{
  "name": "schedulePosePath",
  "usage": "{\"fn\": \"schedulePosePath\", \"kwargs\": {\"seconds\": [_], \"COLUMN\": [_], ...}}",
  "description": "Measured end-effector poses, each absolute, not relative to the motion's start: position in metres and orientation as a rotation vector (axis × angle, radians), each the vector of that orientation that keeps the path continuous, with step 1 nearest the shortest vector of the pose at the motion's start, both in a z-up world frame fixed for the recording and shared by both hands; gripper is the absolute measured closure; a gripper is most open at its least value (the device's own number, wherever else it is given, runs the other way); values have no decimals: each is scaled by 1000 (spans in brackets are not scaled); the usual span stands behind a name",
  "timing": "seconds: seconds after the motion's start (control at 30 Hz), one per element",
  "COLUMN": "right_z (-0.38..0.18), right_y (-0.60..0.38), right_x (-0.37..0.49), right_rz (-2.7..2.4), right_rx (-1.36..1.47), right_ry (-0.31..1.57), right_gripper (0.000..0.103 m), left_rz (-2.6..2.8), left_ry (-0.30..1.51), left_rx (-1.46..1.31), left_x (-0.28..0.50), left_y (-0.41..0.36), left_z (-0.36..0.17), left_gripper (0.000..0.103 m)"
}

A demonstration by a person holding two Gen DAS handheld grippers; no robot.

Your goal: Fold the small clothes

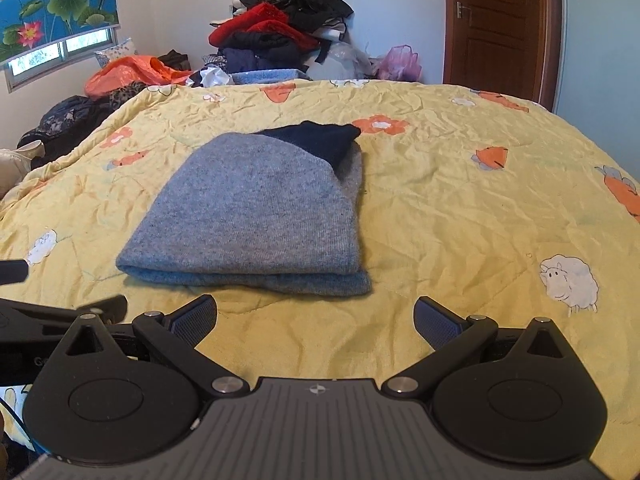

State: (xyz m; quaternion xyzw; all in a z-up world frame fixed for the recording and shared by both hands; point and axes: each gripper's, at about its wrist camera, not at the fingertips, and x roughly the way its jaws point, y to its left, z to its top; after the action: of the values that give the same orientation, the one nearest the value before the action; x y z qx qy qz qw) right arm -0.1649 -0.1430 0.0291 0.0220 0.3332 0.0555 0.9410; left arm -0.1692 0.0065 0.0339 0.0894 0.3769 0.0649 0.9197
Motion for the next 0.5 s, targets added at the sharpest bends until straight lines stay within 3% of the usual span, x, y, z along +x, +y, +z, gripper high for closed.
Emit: {"fn": "schedulePosePath", "kwargs": {"seconds": [0.27, 0.5], "right_z": [30, 27], "right_y": [-150, -148], "right_x": [-166, -165], "right_rz": [106, 103], "right_rx": [75, 56], "right_ry": [678, 691], "right_gripper": [0, 0], "left_rz": [62, 40], "left_ry": [581, 639], "left_rx": [-33, -62], "left_x": [-191, -186], "left_y": [26, 30], "left_z": [52, 46], "left_gripper": [0, 0]}}
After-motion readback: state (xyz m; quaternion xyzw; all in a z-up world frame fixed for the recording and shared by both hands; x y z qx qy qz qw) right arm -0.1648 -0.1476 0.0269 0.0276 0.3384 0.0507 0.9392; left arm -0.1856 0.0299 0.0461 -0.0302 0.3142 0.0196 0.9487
